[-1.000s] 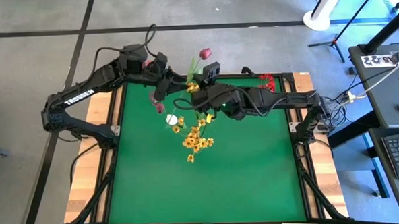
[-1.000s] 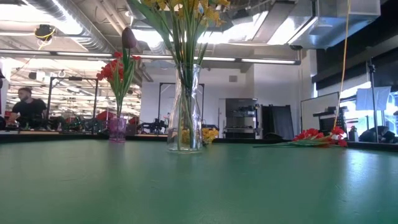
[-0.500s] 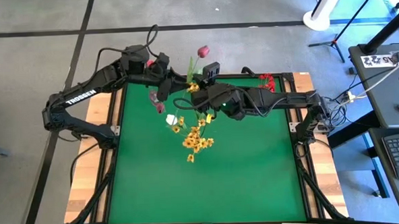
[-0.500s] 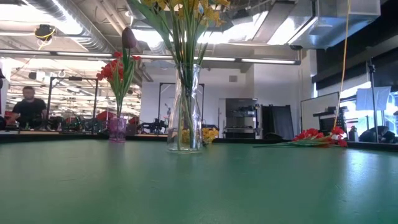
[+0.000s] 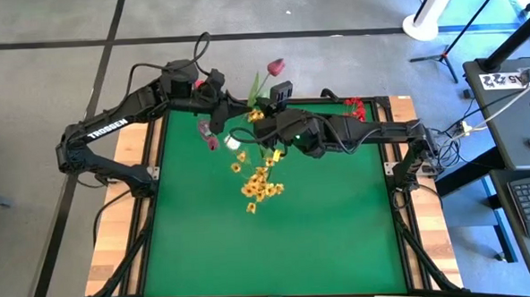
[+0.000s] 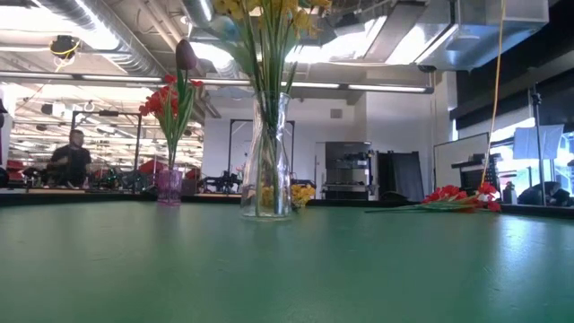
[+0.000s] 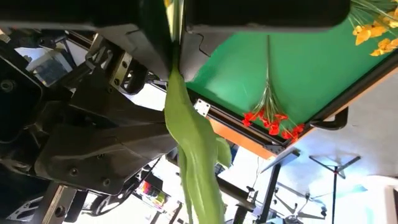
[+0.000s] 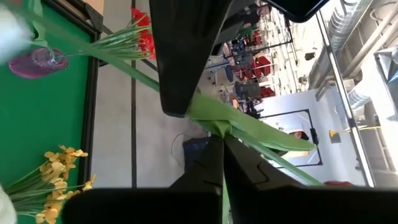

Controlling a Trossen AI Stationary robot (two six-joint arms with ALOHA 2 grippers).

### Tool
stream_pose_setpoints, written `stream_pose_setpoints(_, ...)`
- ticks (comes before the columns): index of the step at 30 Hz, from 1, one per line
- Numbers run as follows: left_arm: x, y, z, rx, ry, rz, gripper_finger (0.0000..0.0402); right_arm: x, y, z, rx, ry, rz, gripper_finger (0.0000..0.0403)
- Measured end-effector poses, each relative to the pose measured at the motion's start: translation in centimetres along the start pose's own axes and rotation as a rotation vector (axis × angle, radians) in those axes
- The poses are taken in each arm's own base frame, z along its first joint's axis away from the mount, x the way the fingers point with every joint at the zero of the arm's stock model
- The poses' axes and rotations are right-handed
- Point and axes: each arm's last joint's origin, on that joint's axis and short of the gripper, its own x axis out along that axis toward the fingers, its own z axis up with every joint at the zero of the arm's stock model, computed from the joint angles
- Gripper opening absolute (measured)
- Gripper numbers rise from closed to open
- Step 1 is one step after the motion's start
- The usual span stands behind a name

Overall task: Sort flowers into vase by color
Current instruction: Put the red tulip into the pink vase

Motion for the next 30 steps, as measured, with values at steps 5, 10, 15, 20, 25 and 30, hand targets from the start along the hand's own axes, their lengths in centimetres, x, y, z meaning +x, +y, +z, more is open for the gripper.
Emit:
stream_pose_setpoints(5, 0.0, 0.0, 0.0, 0.009, 0.004, 0.001, 0.0005, -0.3, 0.1, 0.2, 0.002, 0.004, -0.006, 0.0028)
stream_pose_setpoints(10, -0.1, 0.1, 0.0, 0.012, -0.007, 0.028, 0.0003, -1.4, 0.4, 0.8, -0.059, 0.034, -0.040, 0.0093)
stream_pose_setpoints(15, -1.6, 0.0, 0.5, 0.020, -0.047, 0.037, 0.0002, -3.4, 0.8, 2.0, -0.099, 0.043, -0.087, 0.0177)
stream_pose_setpoints(20, -5.5, -1.4, 1.2, 0.075, -0.157, 0.047, 0.0001, -6.4, 0.2, 2.5, -0.027, -0.024, -0.089, 0.0231)
stream_pose_setpoints(25, -11.8, -3.6, 1.2, 0.205, -0.343, 0.161, 0.0001, -9.4, -2.2, 1.5, 0.148, -0.127, -0.057, 0.0236)
stream_pose_setpoints(30, -15.3, -4.2, -0.9, 0.254, -0.440, 0.314, 0.0000, -11.7, -4.8, -1.5, 0.398, -0.254, 0.118, 0.0227)
